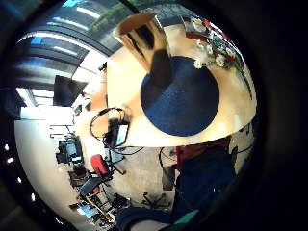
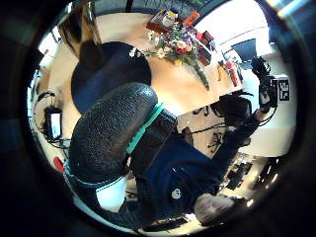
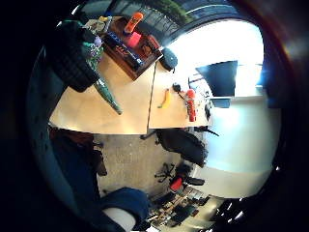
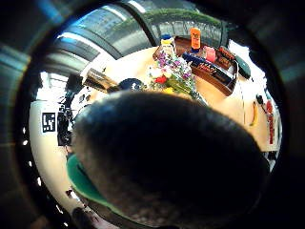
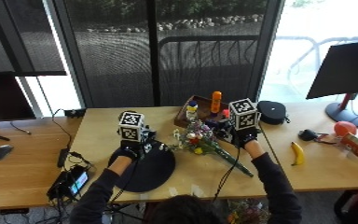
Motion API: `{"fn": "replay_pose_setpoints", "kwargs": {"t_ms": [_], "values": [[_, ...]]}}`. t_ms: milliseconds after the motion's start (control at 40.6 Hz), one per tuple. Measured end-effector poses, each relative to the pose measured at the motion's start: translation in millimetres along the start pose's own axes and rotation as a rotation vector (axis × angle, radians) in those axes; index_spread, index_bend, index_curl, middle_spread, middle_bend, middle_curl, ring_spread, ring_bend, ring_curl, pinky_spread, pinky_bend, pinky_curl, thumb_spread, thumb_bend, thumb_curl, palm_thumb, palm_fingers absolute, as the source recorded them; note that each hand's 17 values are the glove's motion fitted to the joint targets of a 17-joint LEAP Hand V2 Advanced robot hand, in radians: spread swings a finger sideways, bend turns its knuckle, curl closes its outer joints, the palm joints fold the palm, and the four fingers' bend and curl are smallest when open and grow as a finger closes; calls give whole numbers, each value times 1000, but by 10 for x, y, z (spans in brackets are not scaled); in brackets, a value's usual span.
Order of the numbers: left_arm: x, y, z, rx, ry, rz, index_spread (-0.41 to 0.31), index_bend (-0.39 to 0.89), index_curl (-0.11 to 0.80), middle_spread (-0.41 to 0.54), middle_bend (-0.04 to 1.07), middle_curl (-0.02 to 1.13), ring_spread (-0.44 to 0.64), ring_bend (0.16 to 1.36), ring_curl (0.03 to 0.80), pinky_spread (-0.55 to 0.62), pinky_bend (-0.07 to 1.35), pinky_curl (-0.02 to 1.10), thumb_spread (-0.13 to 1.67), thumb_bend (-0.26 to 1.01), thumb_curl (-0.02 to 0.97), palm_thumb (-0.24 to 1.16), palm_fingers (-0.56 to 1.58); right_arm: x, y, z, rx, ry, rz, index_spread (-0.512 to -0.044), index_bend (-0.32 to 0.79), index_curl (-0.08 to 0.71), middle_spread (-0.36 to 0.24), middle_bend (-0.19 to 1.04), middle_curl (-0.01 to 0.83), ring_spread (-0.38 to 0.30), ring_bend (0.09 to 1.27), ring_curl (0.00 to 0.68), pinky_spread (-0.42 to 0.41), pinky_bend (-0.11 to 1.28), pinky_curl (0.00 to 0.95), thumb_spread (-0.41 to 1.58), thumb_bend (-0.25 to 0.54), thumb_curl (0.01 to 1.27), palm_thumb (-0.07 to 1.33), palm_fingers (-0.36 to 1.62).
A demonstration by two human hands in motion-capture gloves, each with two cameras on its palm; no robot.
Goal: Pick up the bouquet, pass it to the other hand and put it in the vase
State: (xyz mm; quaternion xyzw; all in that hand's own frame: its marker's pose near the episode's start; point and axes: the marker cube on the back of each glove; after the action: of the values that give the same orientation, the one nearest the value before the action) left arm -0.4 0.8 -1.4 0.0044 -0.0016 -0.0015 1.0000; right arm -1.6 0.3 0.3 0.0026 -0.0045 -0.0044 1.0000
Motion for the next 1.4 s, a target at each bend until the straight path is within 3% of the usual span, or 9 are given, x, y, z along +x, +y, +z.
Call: {"fn": "replay_pose_setpoints", "kwargs": {"t_ms": [98,197,492,714,837,1083,1206,1280,1403], "values": [[0,4,-8,22,-7,-3,-23,184,87,193,144,43,269,365,78,286,327,96,611,33,42,76,135,-24,-30,43,5,-13,-21,-258,-9,10,-81,264,112,-66,540,175,35,585,197,599,3,22,27,491],[-5,0,10,30,-14,-5,-28,186,128,240,157,69,344,394,106,356,343,132,790,21,68,79,110,-49,-60,104,-14,-13,-28,-312,21,21,-97,297,162,-80,584,227,42,617,247,786,-6,43,25,456],[117,-13,20,21,40,26,-28,186,222,297,172,129,447,431,147,441,353,194,1032,-14,135,77,73,-86,19,69,-13,-40,-23,-367,55,33,-116,329,249,-96,634,278,50,654,301,1038,-18,98,-5,397],[326,-66,50,44,76,85,-27,183,269,297,178,169,471,440,166,459,347,224,1088,-18,170,68,63,28,263,-13,49,-12,-57,-378,67,46,-113,336,287,-100,649,294,66,678,321,1059,2,152,52,407],[431,-66,-29,137,53,127,-24,208,297,280,199,195,469,441,172,452,328,232,1125,17,199,137,123,187,272,-68,-3,-20,6,-366,70,58,-117,345,307,-95,633,296,99,697,332,1017,0,192,117,436],[552,29,-100,100,24,168,-33,205,341,242,180,235,449,422,185,437,291,253,1167,13,232,221,148,524,165,-107,7,-59,174,-326,81,82,-121,333,333,-90,626,306,123,710,345,972,1,251,230,475],[576,99,-107,107,-12,178,-34,190,354,239,174,243,447,418,190,435,287,263,1177,-1,242,239,144,704,30,158,46,-231,372,-295,81,94,-118,340,347,-93,631,311,127,699,342,980,5,278,309,537],[571,137,-98,116,-16,184,-35,187,359,237,172,247,447,416,192,434,288,269,1185,-4,248,257,145,757,-61,423,58,-307,475,-274,122,115,-129,382,366,-106,627,314,123,633,327,1007,49,304,423,622],[540,190,-31,104,3,196,-35,185,367,236,171,252,446,414,197,434,286,277,1190,-12,254,266,143,818,-229,884,-32,-350,588,-256,112,139,-139,390,381,-127,631,328,121,576,320,1022,58,330,513,668]]}}
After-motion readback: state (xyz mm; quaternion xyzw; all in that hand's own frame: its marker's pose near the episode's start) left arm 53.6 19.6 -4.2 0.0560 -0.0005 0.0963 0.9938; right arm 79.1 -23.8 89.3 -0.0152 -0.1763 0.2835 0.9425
